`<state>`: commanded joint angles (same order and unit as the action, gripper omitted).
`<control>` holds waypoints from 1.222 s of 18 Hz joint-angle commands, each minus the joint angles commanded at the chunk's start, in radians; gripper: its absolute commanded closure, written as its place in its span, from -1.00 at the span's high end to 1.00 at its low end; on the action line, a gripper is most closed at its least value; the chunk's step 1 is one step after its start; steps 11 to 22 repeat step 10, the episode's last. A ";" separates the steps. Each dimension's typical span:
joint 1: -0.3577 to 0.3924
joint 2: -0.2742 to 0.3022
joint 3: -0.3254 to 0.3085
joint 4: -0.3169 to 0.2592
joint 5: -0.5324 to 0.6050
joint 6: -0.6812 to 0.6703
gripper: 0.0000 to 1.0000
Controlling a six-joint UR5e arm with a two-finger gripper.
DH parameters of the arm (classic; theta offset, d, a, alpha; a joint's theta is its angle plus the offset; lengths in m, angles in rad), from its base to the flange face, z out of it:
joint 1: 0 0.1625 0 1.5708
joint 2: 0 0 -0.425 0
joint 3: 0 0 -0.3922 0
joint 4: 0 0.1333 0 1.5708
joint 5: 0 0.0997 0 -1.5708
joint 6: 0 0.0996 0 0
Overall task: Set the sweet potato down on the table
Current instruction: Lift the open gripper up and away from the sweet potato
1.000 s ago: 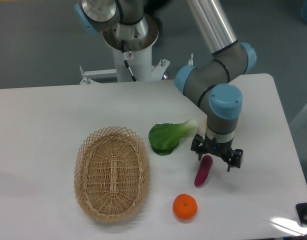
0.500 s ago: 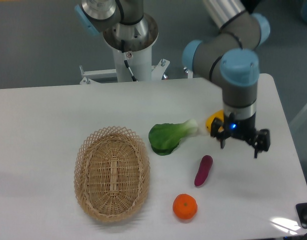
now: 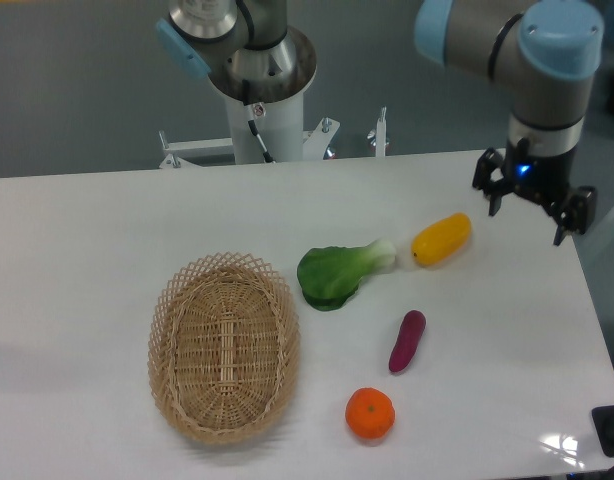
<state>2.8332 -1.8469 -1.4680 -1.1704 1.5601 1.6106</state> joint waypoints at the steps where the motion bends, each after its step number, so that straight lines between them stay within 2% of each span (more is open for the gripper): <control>1: 0.002 0.003 0.000 0.000 0.000 0.000 1.00; 22: 0.002 0.005 0.000 0.008 -0.018 0.000 1.00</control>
